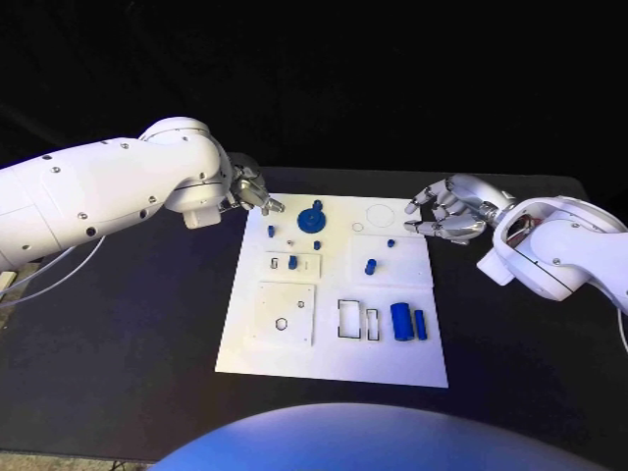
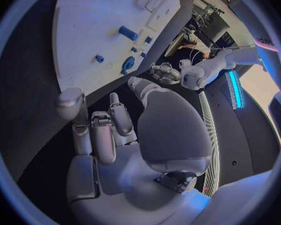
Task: Assemble the parts on the task board
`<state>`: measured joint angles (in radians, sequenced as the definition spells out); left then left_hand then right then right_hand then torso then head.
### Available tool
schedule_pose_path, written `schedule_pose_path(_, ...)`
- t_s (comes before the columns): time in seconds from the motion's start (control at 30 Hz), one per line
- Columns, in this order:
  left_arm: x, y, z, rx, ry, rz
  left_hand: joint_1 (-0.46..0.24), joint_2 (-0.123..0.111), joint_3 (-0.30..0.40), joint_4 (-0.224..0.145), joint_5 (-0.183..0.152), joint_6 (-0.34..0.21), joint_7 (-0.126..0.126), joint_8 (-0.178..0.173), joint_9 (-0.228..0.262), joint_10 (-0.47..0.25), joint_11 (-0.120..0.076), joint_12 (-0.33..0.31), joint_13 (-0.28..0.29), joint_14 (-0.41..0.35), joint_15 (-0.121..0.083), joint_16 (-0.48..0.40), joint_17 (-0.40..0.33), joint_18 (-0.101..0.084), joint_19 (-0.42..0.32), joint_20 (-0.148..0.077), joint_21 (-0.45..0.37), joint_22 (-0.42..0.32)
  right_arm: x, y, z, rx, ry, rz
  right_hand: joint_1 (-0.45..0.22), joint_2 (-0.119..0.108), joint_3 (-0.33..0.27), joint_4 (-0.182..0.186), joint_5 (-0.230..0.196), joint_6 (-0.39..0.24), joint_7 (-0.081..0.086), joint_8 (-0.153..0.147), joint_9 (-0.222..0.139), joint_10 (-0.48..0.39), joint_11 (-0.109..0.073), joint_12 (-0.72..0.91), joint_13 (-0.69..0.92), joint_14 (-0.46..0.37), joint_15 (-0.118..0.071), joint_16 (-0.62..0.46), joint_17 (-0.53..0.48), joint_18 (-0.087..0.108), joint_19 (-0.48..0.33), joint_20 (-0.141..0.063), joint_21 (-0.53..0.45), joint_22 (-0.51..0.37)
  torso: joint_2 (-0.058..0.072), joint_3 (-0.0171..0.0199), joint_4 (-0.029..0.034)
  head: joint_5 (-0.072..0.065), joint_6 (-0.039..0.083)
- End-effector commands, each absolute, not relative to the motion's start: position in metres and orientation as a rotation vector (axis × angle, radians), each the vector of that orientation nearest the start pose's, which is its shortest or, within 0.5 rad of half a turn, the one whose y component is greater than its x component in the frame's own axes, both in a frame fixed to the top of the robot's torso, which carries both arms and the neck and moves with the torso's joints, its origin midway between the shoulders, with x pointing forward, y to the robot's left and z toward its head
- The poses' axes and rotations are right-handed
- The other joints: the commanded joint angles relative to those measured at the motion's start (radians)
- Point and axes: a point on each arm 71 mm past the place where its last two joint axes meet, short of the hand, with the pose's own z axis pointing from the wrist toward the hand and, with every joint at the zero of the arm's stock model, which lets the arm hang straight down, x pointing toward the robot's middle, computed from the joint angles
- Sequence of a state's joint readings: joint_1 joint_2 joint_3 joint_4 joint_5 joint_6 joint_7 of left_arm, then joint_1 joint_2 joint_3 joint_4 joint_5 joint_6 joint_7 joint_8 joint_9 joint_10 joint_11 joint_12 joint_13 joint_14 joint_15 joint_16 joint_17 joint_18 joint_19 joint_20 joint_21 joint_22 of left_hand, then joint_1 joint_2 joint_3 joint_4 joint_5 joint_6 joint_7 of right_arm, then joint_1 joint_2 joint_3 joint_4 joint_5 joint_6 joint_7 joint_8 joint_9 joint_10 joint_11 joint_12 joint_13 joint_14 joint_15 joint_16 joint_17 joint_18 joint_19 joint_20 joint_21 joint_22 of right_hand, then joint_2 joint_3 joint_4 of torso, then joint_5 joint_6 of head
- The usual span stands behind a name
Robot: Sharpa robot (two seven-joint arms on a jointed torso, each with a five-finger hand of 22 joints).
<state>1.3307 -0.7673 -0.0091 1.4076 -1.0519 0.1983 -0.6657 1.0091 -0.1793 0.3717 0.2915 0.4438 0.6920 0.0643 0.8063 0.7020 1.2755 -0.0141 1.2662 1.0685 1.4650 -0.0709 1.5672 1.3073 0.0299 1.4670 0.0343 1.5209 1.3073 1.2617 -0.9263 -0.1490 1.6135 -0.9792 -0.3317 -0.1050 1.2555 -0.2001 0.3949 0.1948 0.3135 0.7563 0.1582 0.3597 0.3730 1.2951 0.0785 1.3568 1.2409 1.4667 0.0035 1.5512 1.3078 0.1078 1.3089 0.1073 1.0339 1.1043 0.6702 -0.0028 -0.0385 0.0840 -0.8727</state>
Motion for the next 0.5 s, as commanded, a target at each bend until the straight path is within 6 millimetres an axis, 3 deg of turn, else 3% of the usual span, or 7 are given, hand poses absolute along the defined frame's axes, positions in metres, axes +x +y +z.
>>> schedule_pose_path(0.03,0.528,0.224,-0.165,-0.247,2.29,-0.231,-0.003,0.004,-0.02,0.001,-0.08,0.001,0.008,-0.01,-0.016,-0.001,0.009,0.001,-0.001,0.106,0.007,0.004,0.264,-0.016,0.079,0.009,-0.002,0.223,0.465,-0.221,-0.196,0.274,1.842,0.826,-0.007,0.001,-0.001,0.005,0.0,-0.008,0.0,0.004,0.001,-0.003,-0.002,0.0,-0.001,0.087,-0.001,-0.005,0.208,0.018,-0.007,-0.001,-0.005,-0.001,0.002,-0.0012,-0.001,0.004,0.0)
schedule_pose_path(0.13,0.533,0.226,-0.167,-0.243,2.298,-0.205,-0.003,0.007,-0.032,0.001,-0.116,0.003,0.008,-0.012,-0.024,-0.002,0.01,0.001,-0.002,0.106,0.007,0.004,0.264,-0.016,0.08,0.01,-0.002,0.224,0.465,-0.22,-0.196,0.274,1.842,0.827,-0.007,0.001,-0.001,0.005,0.0,-0.008,0.0,0.004,0.001,-0.003,-0.002,0.0,-0.001,0.087,-0.001,-0.005,0.208,0.018,-0.007,-0.001,-0.005,-0.001,0.003,-0.002,-0.0009,0.008,0.002)
schedule_pose_path(0.5,0.546,0.229,-0.184,-0.216,2.364,-0.143,0.008,0.014,-0.039,0.001,-0.142,-0.003,0.011,-0.019,-0.036,-0.011,0.013,-0.004,-0.011,0.106,0.01,0.004,0.264,-0.015,0.077,0.012,-0.008,0.22,0.465,-0.22,-0.196,0.273,1.842,0.829,-0.006,0.002,0.0,0.006,0.001,-0.009,0.0,0.005,0.001,-0.003,-0.003,0.001,-0.001,0.087,-0.001,-0.005,0.208,0.019,-0.008,-0.001,-0.006,-0.001,0.003,-0.003,-0.0008,0.015,0.003)
